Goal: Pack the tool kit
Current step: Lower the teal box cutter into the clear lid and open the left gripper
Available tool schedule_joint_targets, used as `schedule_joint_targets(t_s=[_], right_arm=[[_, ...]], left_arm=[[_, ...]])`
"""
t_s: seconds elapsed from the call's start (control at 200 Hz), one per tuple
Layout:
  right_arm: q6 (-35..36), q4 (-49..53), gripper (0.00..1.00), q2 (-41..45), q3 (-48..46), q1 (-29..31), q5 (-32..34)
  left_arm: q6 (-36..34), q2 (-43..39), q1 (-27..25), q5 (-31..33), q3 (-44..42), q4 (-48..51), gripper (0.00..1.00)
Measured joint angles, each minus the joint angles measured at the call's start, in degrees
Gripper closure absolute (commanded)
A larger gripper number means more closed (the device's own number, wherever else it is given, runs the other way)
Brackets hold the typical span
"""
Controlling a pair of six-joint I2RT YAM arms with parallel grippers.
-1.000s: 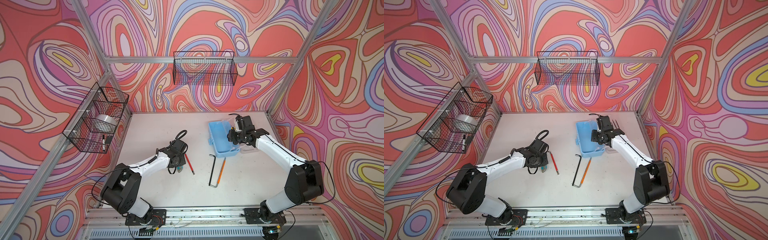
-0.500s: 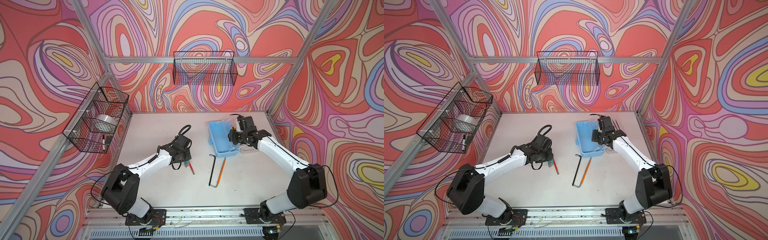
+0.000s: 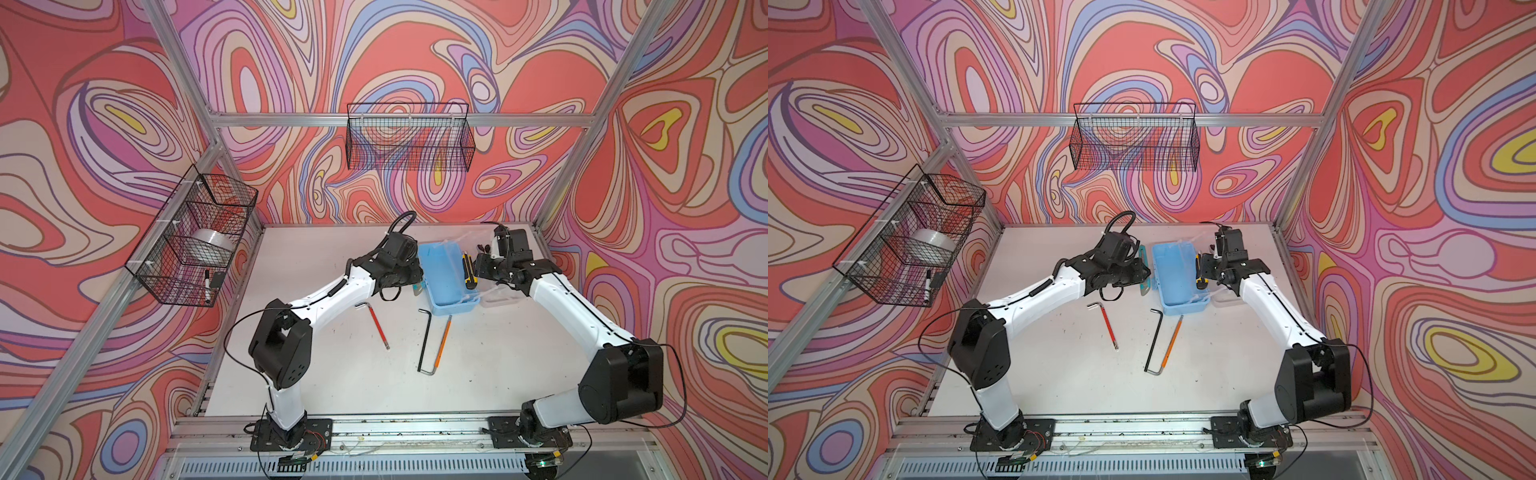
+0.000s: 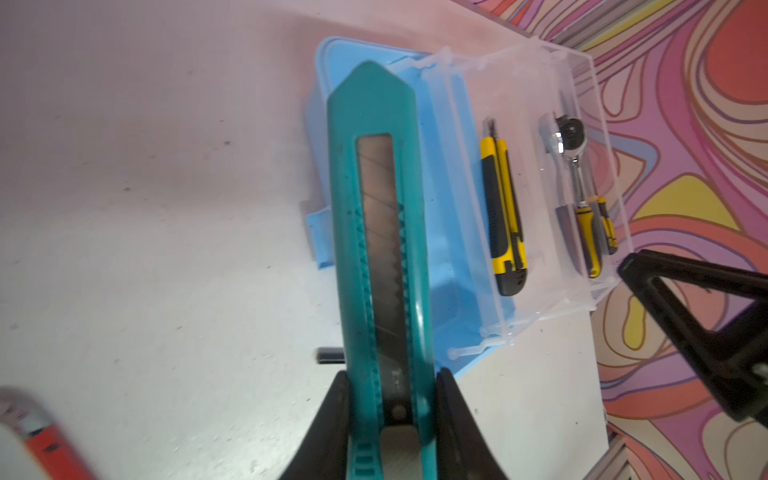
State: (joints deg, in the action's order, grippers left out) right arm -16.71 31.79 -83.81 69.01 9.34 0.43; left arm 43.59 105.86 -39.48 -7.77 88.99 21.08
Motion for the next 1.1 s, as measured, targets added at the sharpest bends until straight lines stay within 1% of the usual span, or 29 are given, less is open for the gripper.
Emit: schedule_joint_targets(t_s=[0.23,0.406,0.541,0.741,1.096], right_arm=[[0.1,-0.9,0.42,2.8,-2.2,-5.1,-2.7],[0.1,-1.4,0.41,4.0,-4.4,-7.3,-4.7],[0.2,-1.5,0.41,4.6,-5.4,-8.2,-6.1],[0.6,-1.9,0.41,5.4,-5.9,-9.3,-7.6],[0.5,-2.5,0.41,5.6,-7.3,-9.4,-9.3]], left_arm=[[3.0,11.8,-2.5,-5.8,13.9,-2.9,0.9],[7.2,19.0,-3.4,-9.0,20.8,-6.1,0.9],[10.4,22.7,-3.7,-9.8,23.5,-7.7,0.9],[14.5,25.7,-3.8,-10.2,24.4,-9.5,0.9],[15.8,29.8,-4.1,-8.8,31.3,-8.0,0.9]])
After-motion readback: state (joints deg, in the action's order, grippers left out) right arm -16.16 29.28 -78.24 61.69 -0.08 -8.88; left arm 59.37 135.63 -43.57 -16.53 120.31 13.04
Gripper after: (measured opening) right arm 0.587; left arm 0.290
